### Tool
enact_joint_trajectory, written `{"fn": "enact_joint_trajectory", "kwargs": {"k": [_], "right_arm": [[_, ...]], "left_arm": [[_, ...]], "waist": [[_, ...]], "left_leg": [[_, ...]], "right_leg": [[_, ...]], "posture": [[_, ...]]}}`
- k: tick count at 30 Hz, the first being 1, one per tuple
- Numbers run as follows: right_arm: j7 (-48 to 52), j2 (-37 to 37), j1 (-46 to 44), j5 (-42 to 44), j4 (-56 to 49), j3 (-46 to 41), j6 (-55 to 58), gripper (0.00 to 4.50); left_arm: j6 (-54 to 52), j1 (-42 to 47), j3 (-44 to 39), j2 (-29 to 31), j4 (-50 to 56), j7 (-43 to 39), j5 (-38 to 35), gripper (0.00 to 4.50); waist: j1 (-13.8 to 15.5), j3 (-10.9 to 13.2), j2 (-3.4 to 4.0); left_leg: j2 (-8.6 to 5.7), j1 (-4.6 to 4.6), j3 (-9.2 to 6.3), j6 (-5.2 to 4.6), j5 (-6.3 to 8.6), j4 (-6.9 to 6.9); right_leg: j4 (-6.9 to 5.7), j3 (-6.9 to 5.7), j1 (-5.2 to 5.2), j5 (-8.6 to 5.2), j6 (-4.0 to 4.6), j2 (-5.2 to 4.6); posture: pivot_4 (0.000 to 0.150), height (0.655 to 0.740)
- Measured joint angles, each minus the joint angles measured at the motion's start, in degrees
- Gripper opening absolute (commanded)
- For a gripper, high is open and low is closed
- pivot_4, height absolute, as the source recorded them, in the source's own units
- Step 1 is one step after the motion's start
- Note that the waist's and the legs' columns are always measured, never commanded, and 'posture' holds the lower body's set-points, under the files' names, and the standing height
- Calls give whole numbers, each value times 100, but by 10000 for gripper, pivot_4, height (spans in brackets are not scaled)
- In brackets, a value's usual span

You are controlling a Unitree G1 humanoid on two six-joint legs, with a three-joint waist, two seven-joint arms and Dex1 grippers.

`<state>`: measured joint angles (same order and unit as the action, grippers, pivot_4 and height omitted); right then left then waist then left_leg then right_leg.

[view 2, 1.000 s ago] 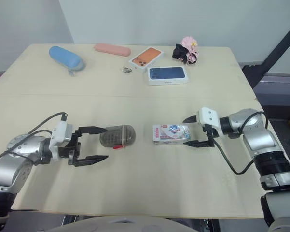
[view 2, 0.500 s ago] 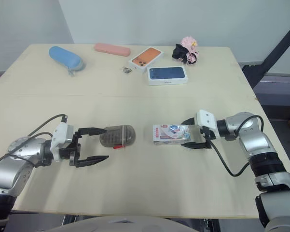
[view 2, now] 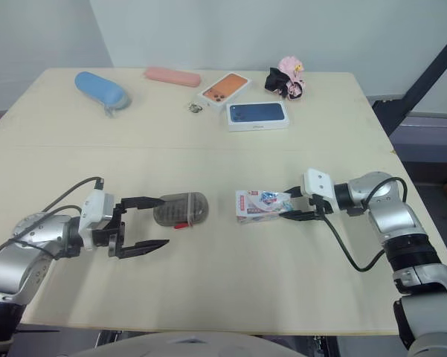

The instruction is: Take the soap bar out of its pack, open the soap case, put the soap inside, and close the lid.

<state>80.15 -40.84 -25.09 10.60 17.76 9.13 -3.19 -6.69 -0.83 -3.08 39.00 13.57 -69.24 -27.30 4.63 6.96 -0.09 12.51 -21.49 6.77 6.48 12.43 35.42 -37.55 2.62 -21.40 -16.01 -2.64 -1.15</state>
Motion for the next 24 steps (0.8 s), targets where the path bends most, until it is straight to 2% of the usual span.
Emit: {"fn": "enact_joint_trajectory", "kwargs": {"k": [5, 12, 24], "right_arm": [[66, -204, -16, -3, -180, 0, 226, 24394], [225, -923, -259, -44, -922, -7, 1001, 24394], [105, -1082, -410, -250, -1386, 89, 1485, 24394]], "left_arm": [[0, -8, 1, 0, 12, 15, 0, 45000], [0, 0, 0, 1, 7, 15, 2, 45000], [0, 74, 10, 1, -5, 1, 5, 45000]], "waist": [[11, 1, 1], [10, 1, 1], [8, 0, 2]], "left_leg": [[-1, -1, 0, -1, 0, 1], [1, 0, 0, 0, 0, 1], [1, 0, 1, -1, 0, 3]], "right_leg": [[1, 0, -1, 0, 0, 3], [1, 1, -1, 0, -1, 6], [-3, 3, -2, 0, 0, 5]], "posture": [[1500, 7400], [1500, 7400], [1500, 7400]]}}
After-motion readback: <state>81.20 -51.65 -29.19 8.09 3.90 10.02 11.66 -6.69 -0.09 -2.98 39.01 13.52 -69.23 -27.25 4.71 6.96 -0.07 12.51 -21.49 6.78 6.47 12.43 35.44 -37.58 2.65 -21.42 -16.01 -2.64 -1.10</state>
